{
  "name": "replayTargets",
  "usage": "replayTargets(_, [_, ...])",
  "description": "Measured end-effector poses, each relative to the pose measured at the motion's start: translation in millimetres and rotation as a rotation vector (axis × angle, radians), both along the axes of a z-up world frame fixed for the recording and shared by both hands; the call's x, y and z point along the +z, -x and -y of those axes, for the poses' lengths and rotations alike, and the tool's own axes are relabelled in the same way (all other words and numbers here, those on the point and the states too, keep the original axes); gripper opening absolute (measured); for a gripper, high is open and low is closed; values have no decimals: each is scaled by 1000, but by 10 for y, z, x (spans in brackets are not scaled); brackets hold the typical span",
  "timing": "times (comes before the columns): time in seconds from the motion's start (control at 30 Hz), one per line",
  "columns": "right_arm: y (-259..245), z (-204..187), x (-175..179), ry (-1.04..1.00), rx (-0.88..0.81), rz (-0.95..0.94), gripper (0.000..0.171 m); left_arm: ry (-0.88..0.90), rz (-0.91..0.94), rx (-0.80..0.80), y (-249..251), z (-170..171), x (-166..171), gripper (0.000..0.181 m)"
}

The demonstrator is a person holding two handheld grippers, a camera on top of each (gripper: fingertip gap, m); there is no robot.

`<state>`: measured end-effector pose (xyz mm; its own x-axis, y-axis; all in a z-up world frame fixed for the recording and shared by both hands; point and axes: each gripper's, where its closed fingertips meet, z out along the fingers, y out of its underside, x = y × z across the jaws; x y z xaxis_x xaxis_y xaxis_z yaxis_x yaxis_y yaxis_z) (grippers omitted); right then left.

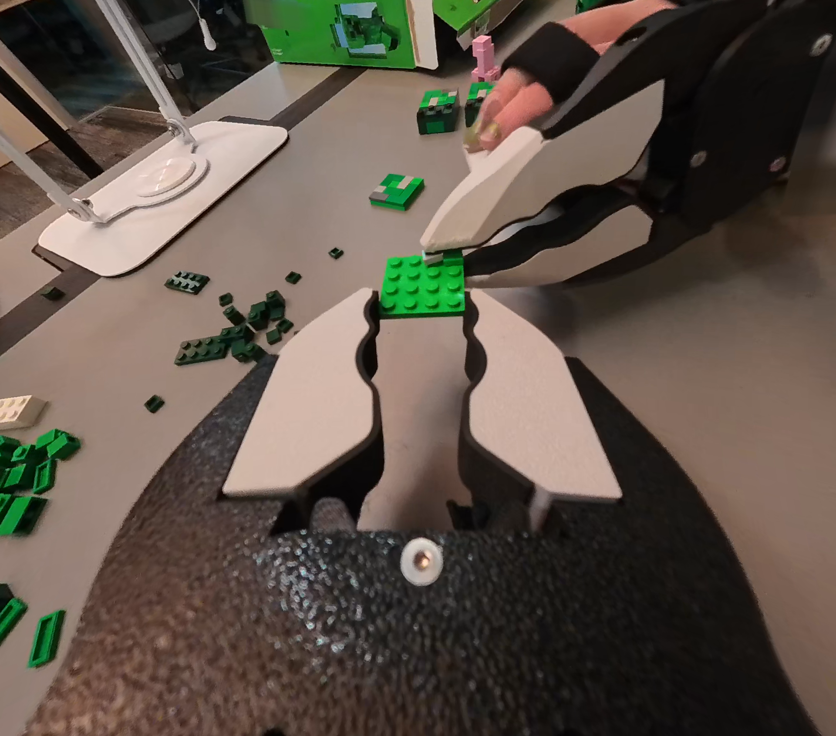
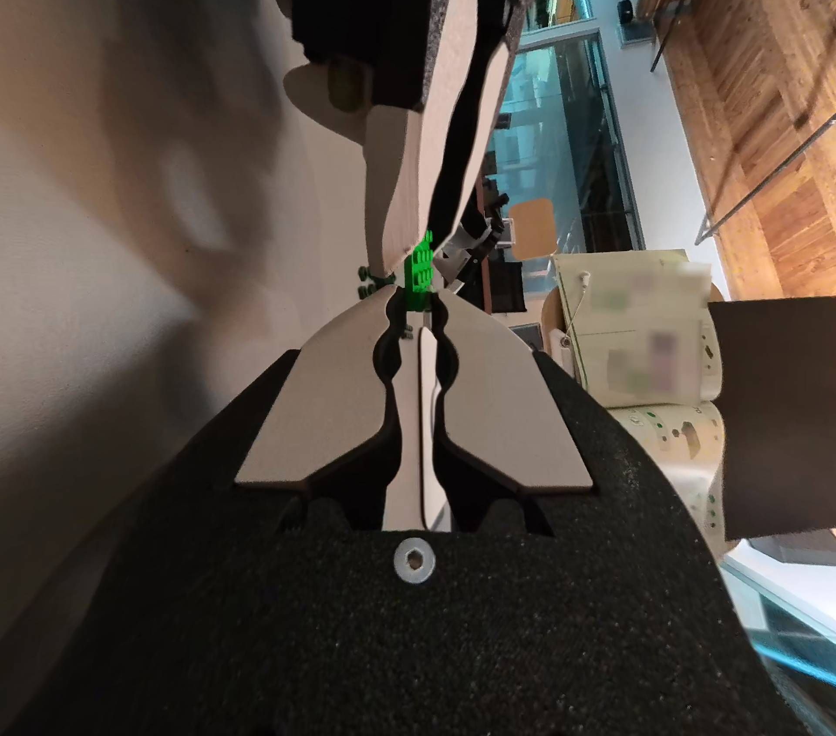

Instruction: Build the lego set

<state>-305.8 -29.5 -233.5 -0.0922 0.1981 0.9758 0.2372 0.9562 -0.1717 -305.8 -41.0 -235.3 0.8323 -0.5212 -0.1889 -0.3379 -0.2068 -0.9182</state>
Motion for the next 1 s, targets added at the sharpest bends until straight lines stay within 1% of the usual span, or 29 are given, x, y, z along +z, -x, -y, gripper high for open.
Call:
replayTargets(0.3, [19,-45,-35,-53,-77,41,10,21,5,34,12,-16,-17,36])
replayTargets(0.57, [14,-47,-129,-136,-107,123,9,58,13,48,0,-14,-62,35])
replayTargets(0.63, [3,-34,-139,-47,-85,131,9,71,50,36,-14,-11,-59,35])
replayTargets(0.7, [-15,-13,-158,108,-41,144,8,101,59,5,-28,10,-85,34])
replayTargets(0.77, [-47,8,-223,288,18,179,8,64,-14,-13,-11,20,-84,37])
replayTargets(0.8, [-74,22,-254,344,55,195,8,28,-77,-16,16,23,-76,38])
replayTargets(0.9, [-143,45,-264,441,118,205,8,-57,-239,-70,22,65,-81,39])
replayTargets(1.0, [-176,140,-222,493,192,204,8,-131,-307,-149,-93,123,-77,34])
